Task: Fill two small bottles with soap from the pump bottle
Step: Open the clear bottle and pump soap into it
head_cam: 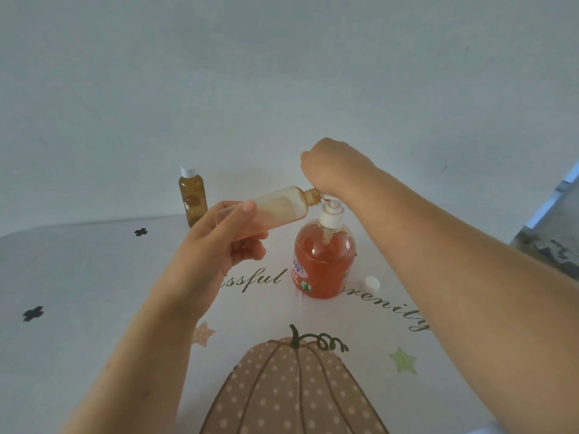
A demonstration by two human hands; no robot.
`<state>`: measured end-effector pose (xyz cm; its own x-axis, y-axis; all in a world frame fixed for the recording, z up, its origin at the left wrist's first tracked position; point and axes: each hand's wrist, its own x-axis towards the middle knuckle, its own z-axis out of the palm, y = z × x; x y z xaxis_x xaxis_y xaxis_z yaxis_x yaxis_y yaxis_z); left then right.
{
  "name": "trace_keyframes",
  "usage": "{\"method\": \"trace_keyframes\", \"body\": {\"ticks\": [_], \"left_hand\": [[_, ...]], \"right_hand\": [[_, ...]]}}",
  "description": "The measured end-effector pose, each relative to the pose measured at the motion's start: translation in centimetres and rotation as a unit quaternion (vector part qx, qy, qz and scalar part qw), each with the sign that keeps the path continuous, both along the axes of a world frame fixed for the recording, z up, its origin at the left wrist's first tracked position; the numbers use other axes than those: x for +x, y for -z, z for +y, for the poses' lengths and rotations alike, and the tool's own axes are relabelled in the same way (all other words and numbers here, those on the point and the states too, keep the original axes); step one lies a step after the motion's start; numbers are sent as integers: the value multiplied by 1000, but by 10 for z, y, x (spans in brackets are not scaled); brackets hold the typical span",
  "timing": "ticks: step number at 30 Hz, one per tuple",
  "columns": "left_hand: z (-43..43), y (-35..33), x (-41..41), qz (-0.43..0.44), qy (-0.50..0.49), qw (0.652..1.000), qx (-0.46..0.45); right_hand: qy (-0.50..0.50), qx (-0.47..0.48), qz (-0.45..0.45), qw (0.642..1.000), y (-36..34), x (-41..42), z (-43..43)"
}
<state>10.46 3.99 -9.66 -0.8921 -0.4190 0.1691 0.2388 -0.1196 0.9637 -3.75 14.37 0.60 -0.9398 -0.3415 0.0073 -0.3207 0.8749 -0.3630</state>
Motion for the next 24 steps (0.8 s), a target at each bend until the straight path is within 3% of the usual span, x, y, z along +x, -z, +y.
{"method": "trace_keyframes", "body": {"ticks": [15,24], "left_hand": [[-7,3,1,-38,26,998,-34],[-5,-1,3,-21,33,999,-32]], "right_hand": [[-12,-30,-67,997,13,-7,-3],[-21,-96,-44,994,4,-5,0]]}}
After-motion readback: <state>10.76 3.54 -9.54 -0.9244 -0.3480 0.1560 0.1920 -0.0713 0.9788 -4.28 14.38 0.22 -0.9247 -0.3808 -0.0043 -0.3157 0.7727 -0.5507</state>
